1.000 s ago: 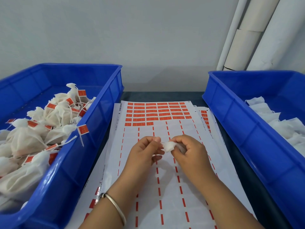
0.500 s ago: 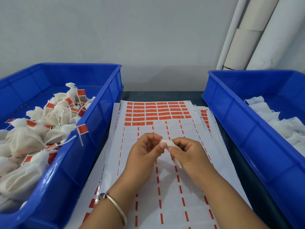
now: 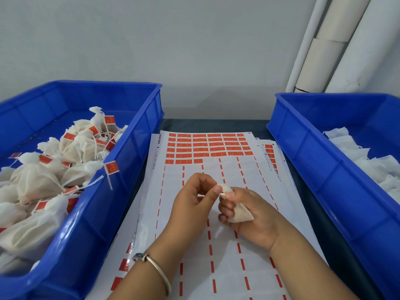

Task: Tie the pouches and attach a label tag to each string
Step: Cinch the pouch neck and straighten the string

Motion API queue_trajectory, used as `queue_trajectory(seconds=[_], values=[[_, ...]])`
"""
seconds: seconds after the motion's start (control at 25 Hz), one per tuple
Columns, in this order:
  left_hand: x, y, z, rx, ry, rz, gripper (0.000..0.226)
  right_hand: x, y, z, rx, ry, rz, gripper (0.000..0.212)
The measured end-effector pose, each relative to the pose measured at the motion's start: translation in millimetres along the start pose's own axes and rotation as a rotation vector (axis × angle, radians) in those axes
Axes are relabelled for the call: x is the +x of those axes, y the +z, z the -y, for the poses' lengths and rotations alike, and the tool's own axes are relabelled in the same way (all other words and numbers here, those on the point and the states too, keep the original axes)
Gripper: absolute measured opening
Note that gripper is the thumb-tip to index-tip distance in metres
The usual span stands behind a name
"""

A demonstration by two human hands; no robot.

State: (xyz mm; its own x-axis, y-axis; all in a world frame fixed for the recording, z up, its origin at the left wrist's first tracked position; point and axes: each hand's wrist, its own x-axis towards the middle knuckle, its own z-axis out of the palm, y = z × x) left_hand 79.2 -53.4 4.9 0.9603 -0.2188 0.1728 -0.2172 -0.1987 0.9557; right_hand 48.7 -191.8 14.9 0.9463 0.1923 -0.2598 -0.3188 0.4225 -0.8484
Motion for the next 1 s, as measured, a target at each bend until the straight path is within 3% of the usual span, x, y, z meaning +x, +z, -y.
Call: queue_trajectory(seconds=[0.2,0.4,0.52,0.76,1.0], values=[[-4.6,-2.4,0.2,0.312,0.266,-0.034,0.037,4.4,0.8,0.2,-0.032,-0.034,-0.135,0.021],[-3.3,-3.5,4.0,0.391,0.287,-0.020,0.019,4.6,-0.8,1.7,-0.079,-0.059,-0.223,0.024],[-1.3,-4.7,4.2,0.372,0.254,-0.057,0.009,4.1,1.0,1.0,-0.166,-0.046,-0.250,0.020],[-2.6,-4.8,3.8,0.388,0.065,-0.069,0.019,4.6,2.0,-0.6,-0.281,-0.040,-0.311,0.013],[3.5,-7.8,4.4,0.391,0.009,-0.104,0.022,6.6,-0.2,-0.5,-0.272,-0.031,-0.335,0.007]])
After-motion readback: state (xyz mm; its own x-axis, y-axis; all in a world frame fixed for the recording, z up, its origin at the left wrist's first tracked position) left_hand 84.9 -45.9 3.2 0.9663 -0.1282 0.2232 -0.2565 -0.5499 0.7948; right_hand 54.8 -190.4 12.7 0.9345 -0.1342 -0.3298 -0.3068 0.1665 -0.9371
